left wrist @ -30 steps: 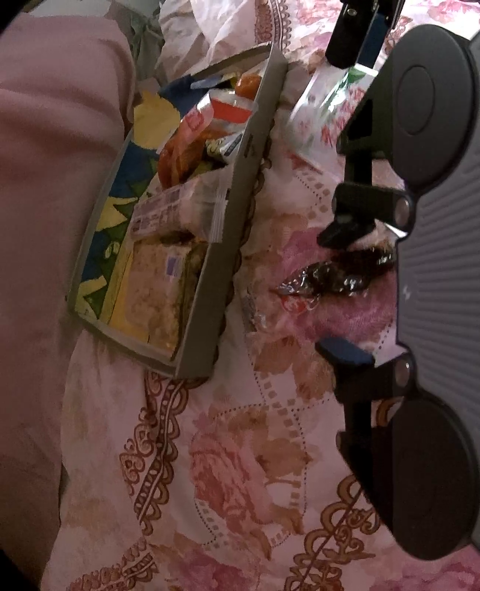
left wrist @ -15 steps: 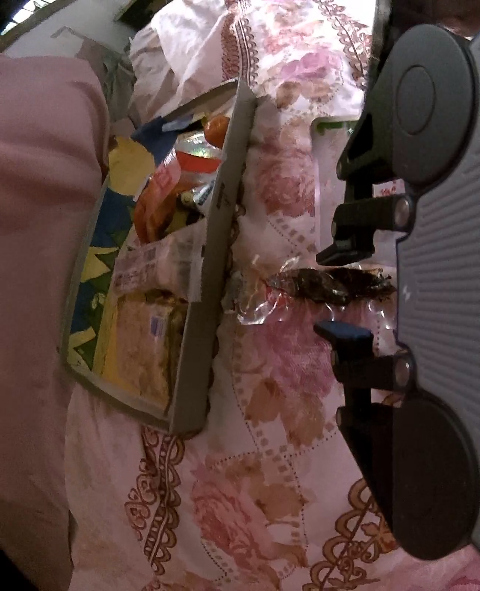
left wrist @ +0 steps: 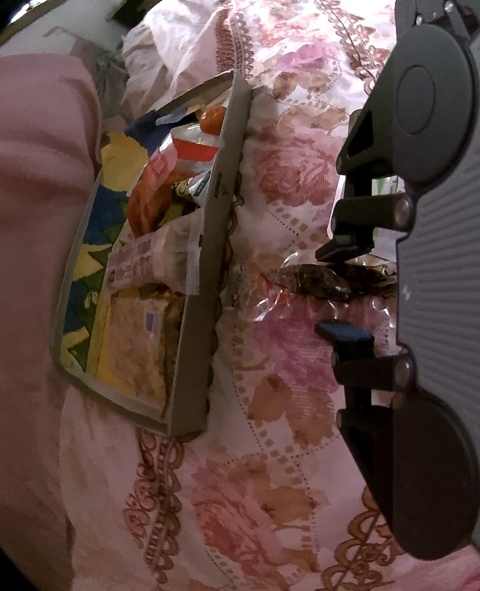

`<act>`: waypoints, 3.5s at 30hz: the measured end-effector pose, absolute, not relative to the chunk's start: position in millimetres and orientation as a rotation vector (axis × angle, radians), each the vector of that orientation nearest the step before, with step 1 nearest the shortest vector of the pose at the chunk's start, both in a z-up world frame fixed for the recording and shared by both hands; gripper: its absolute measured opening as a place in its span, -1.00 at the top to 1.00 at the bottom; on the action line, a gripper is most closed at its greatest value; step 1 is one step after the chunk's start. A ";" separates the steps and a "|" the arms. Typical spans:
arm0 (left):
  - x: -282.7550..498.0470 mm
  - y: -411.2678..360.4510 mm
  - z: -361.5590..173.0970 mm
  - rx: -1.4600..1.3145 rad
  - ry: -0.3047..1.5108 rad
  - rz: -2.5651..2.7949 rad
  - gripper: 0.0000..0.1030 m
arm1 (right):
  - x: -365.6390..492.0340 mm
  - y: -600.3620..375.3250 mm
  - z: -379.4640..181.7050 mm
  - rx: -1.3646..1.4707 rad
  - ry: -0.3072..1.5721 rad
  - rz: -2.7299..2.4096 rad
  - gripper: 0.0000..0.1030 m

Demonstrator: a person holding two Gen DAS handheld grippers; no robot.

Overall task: Organize snacks
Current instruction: 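Lift both held snacks and carry them over the cartoon tray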

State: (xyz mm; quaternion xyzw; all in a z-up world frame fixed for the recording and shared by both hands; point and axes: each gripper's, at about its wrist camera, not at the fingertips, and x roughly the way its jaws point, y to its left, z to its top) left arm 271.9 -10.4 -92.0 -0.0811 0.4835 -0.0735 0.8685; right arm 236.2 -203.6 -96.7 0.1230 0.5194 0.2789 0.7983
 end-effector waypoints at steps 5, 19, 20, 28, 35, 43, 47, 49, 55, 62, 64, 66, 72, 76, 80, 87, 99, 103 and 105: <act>272.0 -17.1 -93.5 -0.117 1.002 -0.166 0.14 | 230.3 -194.8 -91.0 0.126 1.078 0.580 0.21; 260.7 -27.2 -82.0 -0.052 1.065 -0.140 0.37 | 236.0 -207.8 -74.8 -0.016 0.955 0.431 0.53; 259.3 -29.2 -81.6 -0.037 1.063 -0.139 0.37 | 235.6 -207.7 -75.5 -0.019 0.955 0.437 0.53; 261.3 -33.3 -84.4 0.009 1.026 -0.150 0.27 | 228.2 -193.7 -79.7 -0.048 0.953 0.521 0.49; 262.8 -33.3 -88.3 0.019 1.022 -0.159 0.20 | 223.5 -187.2 -81.3 -0.076 0.948 0.543 0.43; 260.5 -36.8 -83.4 0.048 1.009 -0.150 0.41 | 216.7 -180.6 -74.8 -0.146 0.907 0.542 0.54; 260.0 -36.9 -81.4 0.043 1.008 -0.150 0.42 | 215.9 -180.9 -71.6 -0.148 0.889 0.536 0.61; 259.3 -37.5 -80.2 0.046 1.004 -0.152 0.42 | 215.8 -182.0 -69.0 -0.154 0.872 0.527 0.65; 255.7 -39.8 -71.9 0.038 0.986 -0.172 0.44 | 218.0 -188.9 -64.4 -0.156 0.835 0.484 0.68; 255.3 -38.1 -70.3 0.003 0.988 -0.174 0.44 | 221.8 -197.5 -59.3 -0.132 0.803 0.446 0.73; 255.1 -36.9 -68.9 -0.011 0.989 -0.174 0.44 | 222.2 -198.1 -59.2 -0.134 0.800 0.446 0.73; 254.4 -36.4 -67.0 -0.021 0.987 -0.175 0.44 | 222.1 -197.8 -60.3 -0.139 0.802 0.441 0.74; 252.0 -38.5 -64.5 -0.022 0.988 -0.167 0.44 | 220.7 -199.4 -57.6 -0.136 0.778 0.435 0.75; 247.8 -36.0 -56.8 -0.049 0.971 -0.166 0.44 | 220.1 -202.0 -52.3 -0.127 0.753 0.426 0.80; 240.9 -33.2 -44.8 -0.071 0.929 -0.168 0.44 | 219.4 -204.1 -47.7 -0.125 0.729 0.415 0.83; 232.4 -30.3 -27.4 -0.085 0.861 -0.167 0.44 | 213.0 -208.0 -33.1 -0.117 0.664 0.391 0.84; 228.0 -21.7 -15.0 -0.135 0.811 -0.156 0.44 | 208.3 -226.2 -14.3 -0.077 0.572 0.317 0.85; 227.8 -19.6 -12.0 -0.140 0.795 -0.149 0.44 | 209.4 -234.3 -8.6 -0.065 0.549 0.290 0.85; 229.5 -18.5 -8.9 -0.142 0.780 -0.143 0.44 | 211.8 -240.1 -5.1 -0.050 0.540 0.272 0.85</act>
